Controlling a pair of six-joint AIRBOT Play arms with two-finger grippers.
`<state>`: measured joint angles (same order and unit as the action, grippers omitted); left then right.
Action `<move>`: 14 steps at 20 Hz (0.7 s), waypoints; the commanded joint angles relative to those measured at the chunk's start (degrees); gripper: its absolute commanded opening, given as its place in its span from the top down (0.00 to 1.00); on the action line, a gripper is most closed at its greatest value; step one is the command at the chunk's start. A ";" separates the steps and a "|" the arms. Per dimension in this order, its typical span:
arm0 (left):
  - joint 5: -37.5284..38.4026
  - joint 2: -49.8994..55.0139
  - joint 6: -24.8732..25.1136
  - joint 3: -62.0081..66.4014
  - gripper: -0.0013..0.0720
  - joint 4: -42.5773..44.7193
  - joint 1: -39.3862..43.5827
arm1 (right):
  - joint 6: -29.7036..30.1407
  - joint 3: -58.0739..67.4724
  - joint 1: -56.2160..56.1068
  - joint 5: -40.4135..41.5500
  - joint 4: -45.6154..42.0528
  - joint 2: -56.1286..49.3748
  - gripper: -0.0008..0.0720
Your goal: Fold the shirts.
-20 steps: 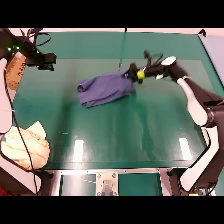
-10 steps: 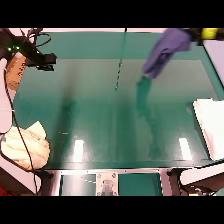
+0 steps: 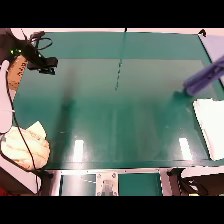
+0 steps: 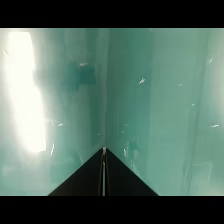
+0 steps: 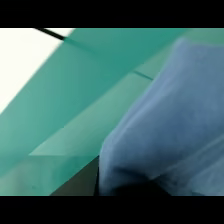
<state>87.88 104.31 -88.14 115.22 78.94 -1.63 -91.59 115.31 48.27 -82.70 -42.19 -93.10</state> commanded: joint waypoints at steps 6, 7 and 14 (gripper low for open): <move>-0.20 -0.02 0.11 -1.66 0.95 -1.64 0.00 | -9.51 -0.66 5.79 -17.31 -31.21 3.37 0.96; -0.20 -0.02 0.11 -1.66 0.95 -2.12 -0.02 | -10.29 -0.96 5.79 -19.71 -34.14 3.54 0.96; -0.15 -0.02 0.15 -1.66 0.95 -3.13 -0.02 | -9.97 -9.81 5.79 -22.77 -48.17 6.67 0.96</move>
<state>87.70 104.31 -88.05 113.58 76.23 -1.65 -101.49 109.32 54.04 -103.57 -83.26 -87.50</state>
